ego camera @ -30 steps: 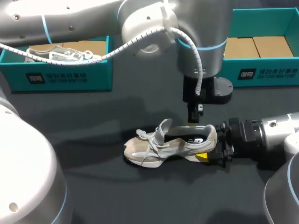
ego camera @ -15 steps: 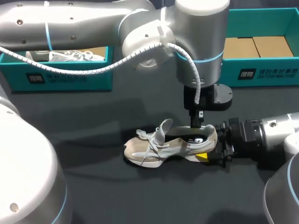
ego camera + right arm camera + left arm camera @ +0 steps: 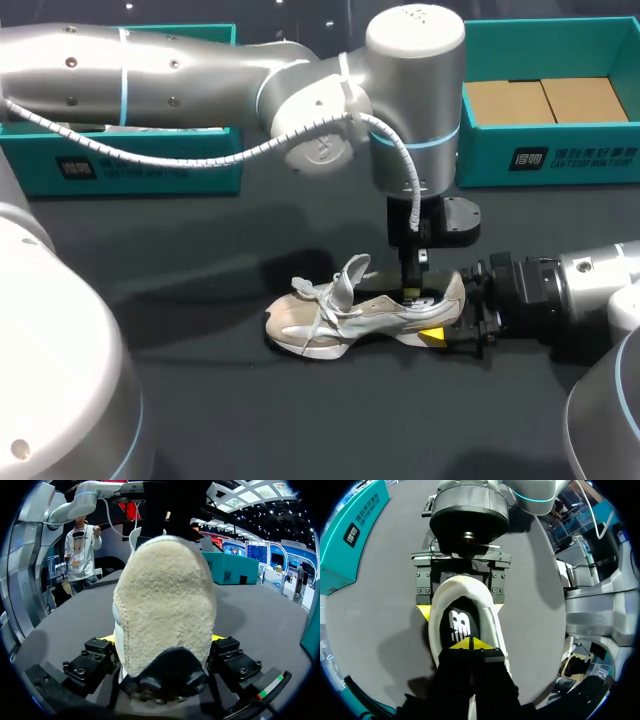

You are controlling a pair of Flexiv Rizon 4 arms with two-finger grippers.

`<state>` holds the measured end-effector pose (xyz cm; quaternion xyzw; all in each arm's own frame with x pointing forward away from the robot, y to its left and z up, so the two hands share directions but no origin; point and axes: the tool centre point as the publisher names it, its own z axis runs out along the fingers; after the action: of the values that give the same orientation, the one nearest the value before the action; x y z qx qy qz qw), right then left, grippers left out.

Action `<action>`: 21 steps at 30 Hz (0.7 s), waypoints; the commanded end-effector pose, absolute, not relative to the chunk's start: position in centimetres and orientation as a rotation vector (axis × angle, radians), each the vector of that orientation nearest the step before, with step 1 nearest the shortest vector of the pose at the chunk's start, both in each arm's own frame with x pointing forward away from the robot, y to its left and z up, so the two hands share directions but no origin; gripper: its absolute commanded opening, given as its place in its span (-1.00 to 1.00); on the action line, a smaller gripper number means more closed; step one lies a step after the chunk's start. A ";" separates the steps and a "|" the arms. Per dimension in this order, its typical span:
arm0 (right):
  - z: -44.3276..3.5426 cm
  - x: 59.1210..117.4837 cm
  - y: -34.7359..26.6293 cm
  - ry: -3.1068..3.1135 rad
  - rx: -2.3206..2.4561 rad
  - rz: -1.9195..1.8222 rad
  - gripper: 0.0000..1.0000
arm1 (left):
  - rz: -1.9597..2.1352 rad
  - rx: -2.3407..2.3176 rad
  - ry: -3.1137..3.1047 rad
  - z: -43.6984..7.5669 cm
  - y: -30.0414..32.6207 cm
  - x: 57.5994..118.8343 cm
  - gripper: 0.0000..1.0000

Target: Take the shoe out of the shoebox, open the shoe tongue, remove and reinsert the insole, then place the shoe into the shoebox

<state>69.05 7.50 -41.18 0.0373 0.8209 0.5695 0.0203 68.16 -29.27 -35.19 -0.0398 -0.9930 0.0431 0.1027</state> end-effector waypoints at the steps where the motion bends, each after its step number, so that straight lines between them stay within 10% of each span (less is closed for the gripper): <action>1: -41.2 69.0 7.5 2.550 0.117 1.761 -1.00 | 0.118 -0.117 -2.927 -35.8 -28.8 67.7 -1.00; 21: -41.2 69.0 7.5 2.550 0.117 1.761 -1.00 | 0.035 -0.150 -2.880 -37.9 -24.9 65.8 -1.00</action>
<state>69.04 7.50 -41.19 0.0372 0.8209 0.5695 0.0204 65.88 -25.56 -37.86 -0.0513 -0.9903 0.0063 0.1286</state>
